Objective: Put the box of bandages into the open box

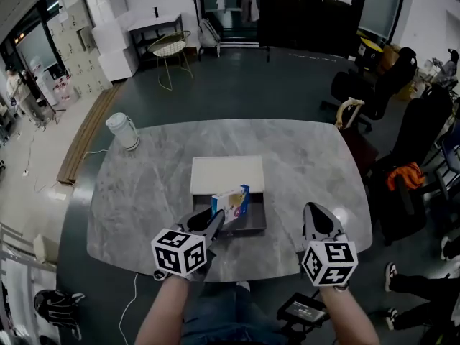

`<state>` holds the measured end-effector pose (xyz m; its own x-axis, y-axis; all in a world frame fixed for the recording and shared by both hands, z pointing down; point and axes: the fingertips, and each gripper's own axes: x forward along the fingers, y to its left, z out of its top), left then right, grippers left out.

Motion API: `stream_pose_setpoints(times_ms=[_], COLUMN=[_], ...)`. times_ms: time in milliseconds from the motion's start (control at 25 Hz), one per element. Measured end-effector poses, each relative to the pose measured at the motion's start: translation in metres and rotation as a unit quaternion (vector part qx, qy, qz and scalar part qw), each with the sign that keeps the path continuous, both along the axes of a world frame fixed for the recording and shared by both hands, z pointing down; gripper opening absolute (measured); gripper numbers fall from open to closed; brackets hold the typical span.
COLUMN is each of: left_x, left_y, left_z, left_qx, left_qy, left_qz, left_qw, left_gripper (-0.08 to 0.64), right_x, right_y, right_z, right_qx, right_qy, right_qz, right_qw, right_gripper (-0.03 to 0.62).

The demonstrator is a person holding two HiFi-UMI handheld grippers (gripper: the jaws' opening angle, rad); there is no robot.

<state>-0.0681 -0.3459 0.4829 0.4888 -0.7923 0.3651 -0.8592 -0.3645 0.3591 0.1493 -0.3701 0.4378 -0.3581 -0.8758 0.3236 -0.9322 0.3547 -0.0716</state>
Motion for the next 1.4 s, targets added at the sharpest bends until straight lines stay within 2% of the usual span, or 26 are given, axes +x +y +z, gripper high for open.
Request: stream_pose_setpoints(times_ms=[200,360,520,720,840,960,1120,1280,1400], left_x=[0.006,0.011,0.014,0.017,0.018,0.016,0.009,-0.001,-0.004], left_y=[-0.001,-0.003,-0.006,-0.013,-0.016,-0.020,-0.028,-0.032,-0.031], left_z=[0.026,0.045,0.063,0.074,0.081,0.084,0.093,0.108,0.120], left_qx=[-0.048,-0.081,-0.111,-0.156,-0.183,-0.192,-0.209,-0.235,-0.261], left_qy=[0.009,0.008,0.015,0.062,0.067,0.073,0.062,0.025,-0.002], left_qz=[0.011,0.021,0.033,0.038,0.033,0.031,0.019,-0.002,-0.004], left_qw=[0.9987,0.9965,0.9931,0.9850,0.9803,0.9781,0.9758,0.9716,0.9652], left_gripper=[0.089,0.089,0.089,0.089,0.089,0.091,0.091,0.114,0.125], right_x=[0.039,0.060,0.072,0.081,0.084,0.085,0.086,0.085,0.084], right_y=[0.012,0.025,0.031,0.032,0.029,0.024,0.016,0.010,0.005], right_z=[0.026,0.055,0.075,0.073,0.070,0.067,0.063,0.061,0.061], right_qx=[-0.032,-0.061,-0.077,-0.077,-0.076,-0.074,-0.068,-0.066,-0.067], right_qy=[-0.017,0.002,0.035,0.041,0.044,0.037,0.026,0.022,0.019], right_qz=[0.065,0.097,0.119,0.139,0.143,0.151,0.164,0.171,0.174], right_qw=[0.997,0.993,0.989,0.986,0.986,0.985,0.984,0.983,0.982], right_gripper=[0.026,0.026,0.026,0.026,0.026,0.026,0.026,0.026,0.026])
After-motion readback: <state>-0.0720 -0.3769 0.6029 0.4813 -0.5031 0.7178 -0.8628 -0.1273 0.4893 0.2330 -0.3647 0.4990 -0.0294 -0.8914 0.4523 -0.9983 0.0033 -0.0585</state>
